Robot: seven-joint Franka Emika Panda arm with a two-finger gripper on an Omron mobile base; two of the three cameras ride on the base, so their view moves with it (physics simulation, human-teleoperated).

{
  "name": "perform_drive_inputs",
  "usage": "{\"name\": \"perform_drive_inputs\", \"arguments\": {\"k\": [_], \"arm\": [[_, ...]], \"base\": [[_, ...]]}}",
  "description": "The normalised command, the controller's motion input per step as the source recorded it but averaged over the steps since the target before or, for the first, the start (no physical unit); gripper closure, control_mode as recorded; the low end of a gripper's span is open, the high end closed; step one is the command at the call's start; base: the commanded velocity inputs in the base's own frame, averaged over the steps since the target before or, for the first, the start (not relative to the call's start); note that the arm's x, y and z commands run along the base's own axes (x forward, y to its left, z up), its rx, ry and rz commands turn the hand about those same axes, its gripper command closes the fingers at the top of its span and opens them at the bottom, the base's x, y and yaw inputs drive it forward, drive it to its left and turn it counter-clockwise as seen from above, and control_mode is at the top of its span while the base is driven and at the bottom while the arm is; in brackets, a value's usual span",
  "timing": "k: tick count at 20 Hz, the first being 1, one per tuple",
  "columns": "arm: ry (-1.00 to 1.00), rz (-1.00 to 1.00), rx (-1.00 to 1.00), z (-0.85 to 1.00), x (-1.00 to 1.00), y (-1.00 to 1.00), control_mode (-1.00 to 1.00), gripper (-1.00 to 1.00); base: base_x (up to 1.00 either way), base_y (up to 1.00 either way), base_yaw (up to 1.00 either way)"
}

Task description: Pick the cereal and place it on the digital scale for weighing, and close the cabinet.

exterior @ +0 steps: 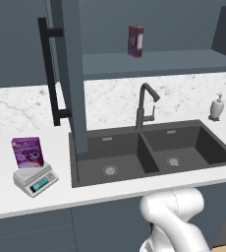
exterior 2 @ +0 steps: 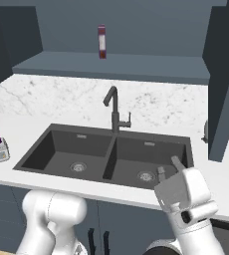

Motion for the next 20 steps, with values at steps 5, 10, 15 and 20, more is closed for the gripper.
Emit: {"name": "perform_drive_inputs", "arguments": {"k": [5, 10, 15, 20], "arm": [[0.07, -0.04, 0.05, -0.08, 0.0, -0.49, -1.0, -1.0], [0.16, -0.02, 0.07, 0.0, 0.0, -0.67, -1.0, -1.0], [0.14, 0.0, 0.0, -0.17, 0.0, -0.42, -1.0, -1.0], [0.13, 0.0, 0.0, -0.33, 0.22, -0.37, -1.0, -1.0]], "base": [[0.0, 0.0, 0.0], [0.0, 0.0, 0.0], [0.0, 0.0, 0.0], [0.0, 0.0, 0.0]]}}
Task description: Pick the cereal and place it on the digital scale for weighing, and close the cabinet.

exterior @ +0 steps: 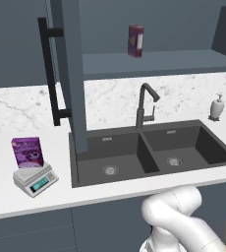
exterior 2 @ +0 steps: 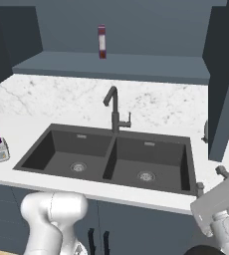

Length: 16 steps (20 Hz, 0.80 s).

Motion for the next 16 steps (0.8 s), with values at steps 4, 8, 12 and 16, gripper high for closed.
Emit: {"name": "perform_drive_inputs", "arguments": {"k": [4, 8, 12, 16], "arm": [[0.06, 0.0, 0.01, -0.07, 0.36, -0.49, -1.0, -1.0], [-0.06, 0.0, 0.05, 0.13, 0.04, -0.26, -1.0, -1.0], [-0.12, 0.02, 0.09, 0.39, -0.1, -0.01, -1.0, -1.0], [-0.02, 0.01, 0.05, 0.7, -0.02, -0.11, -1.0, -1.0]], "base": [[0.0, 0.0, 0.0], [0.0, 0.0, 0.0], [0.0, 0.0, 0.0], [0.0, 0.0, 0.0]]}}
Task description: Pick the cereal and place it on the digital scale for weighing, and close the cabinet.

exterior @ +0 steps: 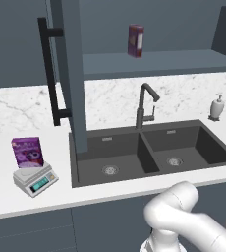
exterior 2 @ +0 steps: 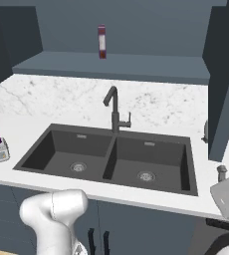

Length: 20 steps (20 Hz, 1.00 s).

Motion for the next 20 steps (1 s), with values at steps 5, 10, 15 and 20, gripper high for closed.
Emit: {"name": "perform_drive_inputs", "arguments": {"k": [5, 10, 15, 20], "arm": [[0.0, 0.01, 0.07, 0.7, 0.0, -0.21, -1.0, -1.0], [0.0, 0.06, 0.07, 0.33, -0.02, 0.04, -1.0, -1.0], [0.0, 0.12, 0.02, 0.19, -0.03, 0.91, -1.0, -1.0], [-0.13, 0.12, 0.0, 0.71, 0.04, 0.82, -1.0, -1.0]], "base": [[0.0, 0.0, 0.0], [0.0, 0.0, 0.0], [0.0, 0.0, 0.0], [0.0, 0.0, 0.0]]}}
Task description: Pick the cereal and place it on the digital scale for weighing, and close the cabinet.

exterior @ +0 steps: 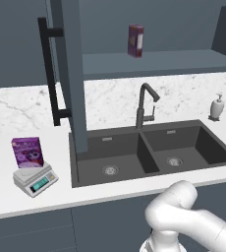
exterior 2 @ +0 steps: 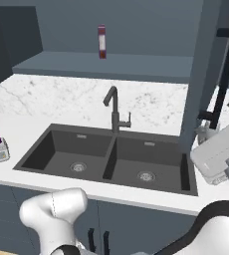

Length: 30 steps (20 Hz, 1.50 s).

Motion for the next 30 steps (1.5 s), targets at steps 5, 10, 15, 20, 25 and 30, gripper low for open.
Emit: {"name": "perform_drive_inputs", "arguments": {"k": [5, 10, 15, 20, 25, 30], "arm": [[-0.25, 0.12, 0.0, 0.91, 0.25, 0.62, -1.0, -1.0], [-0.05, 0.08, 0.0, 0.1, 0.6, 0.82, -1.0, -1.0], [0.13, 0.0, -0.06, -0.19, 0.99, 0.99, -1.0, -1.0], [0.17, -0.01, -0.06, -0.03, 1.0, 0.94, -1.0, -1.0], [0.29, -0.19, -0.09, 0.0, 0.85, 0.77, -1.0, -1.0], [0.44, -0.24, 0.0, 0.0, 0.99, 0.47, -1.0, -1.0]], "base": [[0.0, 0.0, 0.0], [0.0, 0.0, 0.0], [0.0, 0.0, 0.0], [0.0, 0.0, 0.0], [0.0, 0.0, 0.0], [0.0, 0.0, 0.0]]}}
